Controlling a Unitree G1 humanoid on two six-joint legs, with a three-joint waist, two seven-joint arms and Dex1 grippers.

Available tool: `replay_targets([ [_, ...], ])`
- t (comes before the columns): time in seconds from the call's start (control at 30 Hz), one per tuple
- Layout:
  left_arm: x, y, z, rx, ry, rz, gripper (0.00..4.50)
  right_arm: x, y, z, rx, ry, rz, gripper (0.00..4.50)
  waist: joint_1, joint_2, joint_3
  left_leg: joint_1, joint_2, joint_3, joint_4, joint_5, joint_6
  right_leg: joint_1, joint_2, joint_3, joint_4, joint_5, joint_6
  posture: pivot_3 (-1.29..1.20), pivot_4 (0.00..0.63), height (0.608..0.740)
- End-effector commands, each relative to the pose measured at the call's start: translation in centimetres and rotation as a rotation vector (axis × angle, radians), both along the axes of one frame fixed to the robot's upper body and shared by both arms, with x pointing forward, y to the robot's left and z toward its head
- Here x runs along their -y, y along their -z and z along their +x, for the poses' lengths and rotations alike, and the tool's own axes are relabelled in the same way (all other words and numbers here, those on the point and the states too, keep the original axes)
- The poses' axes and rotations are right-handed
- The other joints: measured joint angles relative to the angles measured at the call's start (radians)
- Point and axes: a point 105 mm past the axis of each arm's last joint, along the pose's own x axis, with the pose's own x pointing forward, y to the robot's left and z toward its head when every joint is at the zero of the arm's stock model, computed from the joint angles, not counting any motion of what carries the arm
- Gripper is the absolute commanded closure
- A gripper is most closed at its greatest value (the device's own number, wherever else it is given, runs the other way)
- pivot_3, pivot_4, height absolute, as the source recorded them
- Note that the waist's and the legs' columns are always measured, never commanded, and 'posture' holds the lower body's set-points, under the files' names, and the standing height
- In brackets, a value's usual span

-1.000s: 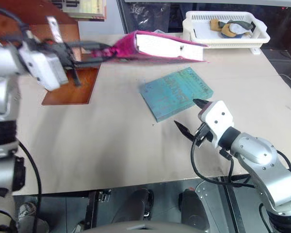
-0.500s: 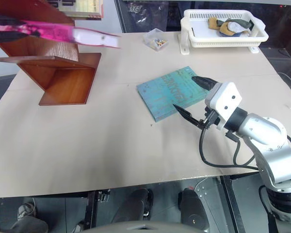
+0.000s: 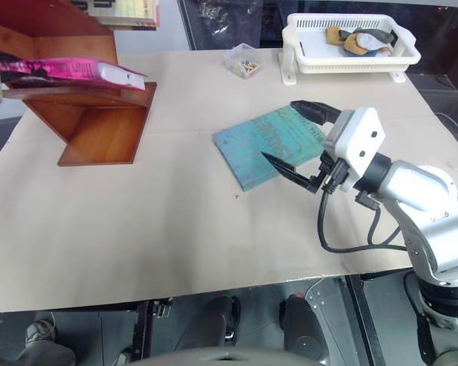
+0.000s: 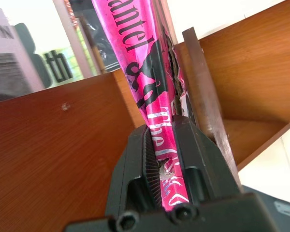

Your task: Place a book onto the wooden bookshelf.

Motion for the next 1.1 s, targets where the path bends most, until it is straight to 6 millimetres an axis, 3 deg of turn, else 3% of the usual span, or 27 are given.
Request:
replay_targets([
  [0.03, -1.6, 0.7, 0.0, -0.004, -0.074, -0.029, 4.34, -0.4, -0.9, -0.8, 0.048, -0.021, 0.001, 0.07, -0.008, 0.0, 0.0, 0.0, 0.0, 0.0, 0.0, 0.0, 0.0, 0.0, 0.0, 0.0, 0.0, 0.0, 0.0, 0.0, 0.15, 0.74],
  [0.23, -2.2, 2.2, 0.1, -0.04, -0.097, -0.1, 4.34, -0.6, -1.0, -1.0, 0.04, -0.03, 0.004, 0.07, -0.005, 0.0, 0.0, 0.004, 0.0, 0.002, 0.0, -0.001, 0.001, 0.0, 0.0, 0.002, 0.005, 0.0, 0.0, 0.0, 0.15, 0.74],
  [0.37, -2.4, 2.3, -0.6, -0.034, -0.102, -0.146, 2.51, -0.6, -0.9, -0.9, 0.033, -0.042, 0.001, 0.07, -0.009, 0.001, -0.001, 0.008, 0.001, 0.006, 0.0, -0.001, 0.001, 0.0, 0.0, 0.006, 0.011, 0.0, 0.0, 0.0, 0.15, 0.74],
  [0.53, -1.4, 0.5, -1.4, 0.105, -0.022, -0.162, 0.06, -0.5, -0.7, -0.7, 0.023, -0.051, -0.009, 0.07, -0.008, 0.001, -0.001, 0.008, 0.002, 0.007, 0.0, -0.001, 0.001, -0.001, 0.0, 0.006, 0.012, 0.0, 0.0, 0.0, 0.15, 0.74],
  [0.73, 0.3, -0.8, -3.7, 0.235, 0.139, -0.293, 0.06, -0.3, -0.4, -0.1, -0.001, -0.067, -0.018, 0.07, -0.002, 0.001, 0.0, 0.005, 0.001, 0.007, 0.001, -0.001, 0.001, -0.003, -0.004, 0.005, 0.01, 0.0, 0.0, 0.0, 0.15, 0.74],
  [0.87, 3.2, -0.7, -5.9, 0.223, 0.307, -0.547, 0.06, -0.2, 0.3, 0.3, -0.052, -0.076, -0.025, 0.07, -0.001, 0.001, 0.0, 0.005, 0.001, 0.007, 0.0, -0.001, 0.001, -0.003, -0.005, 0.004, 0.009, 0.0, 0.0, 0.0, 0.15, 0.74],
  [0.93, 5.8, -0.5, -6.8, 0.226, 0.415, -0.828, 0.06, -0.1, 0.9, 0.6, -0.097, -0.067, -0.024, 0.07, 0.002, 0.002, -0.001, 0.005, 0.001, 0.007, 0.0, -0.001, 0.001, -0.002, -0.006, 0.005, 0.009, 0.0, 0.0, 0.0, 0.15, 0.74],
  [1.03, 9.0, 2.7, -6.9, 0.12, 0.435, -1.125, 0.06, 0.1, 2.1, 1.1, -0.197, -0.052, -0.036, 0.07, 0.004, 0.001, -0.001, 0.005, 0.002, 0.006, 0.001, -0.001, 0.001, -0.001, -0.008, 0.004, 0.008, 0.0, 0.0, 0.0, 0.15, 0.74],
  [1.1, 10.8, 6.3, -7.1, 0.022, 0.395, -1.236, 0.02, 0.4, 2.9, 1.5, -0.232, -0.014, -0.039, 0.03, 0.004, 0.001, -0.001, 0.006, 0.002, 0.006, 0.001, -0.001, 0.001, 0.0, -0.008, 0.006, 0.009, 0.0, 0.0, 0.0, 0.15, 0.74],
])
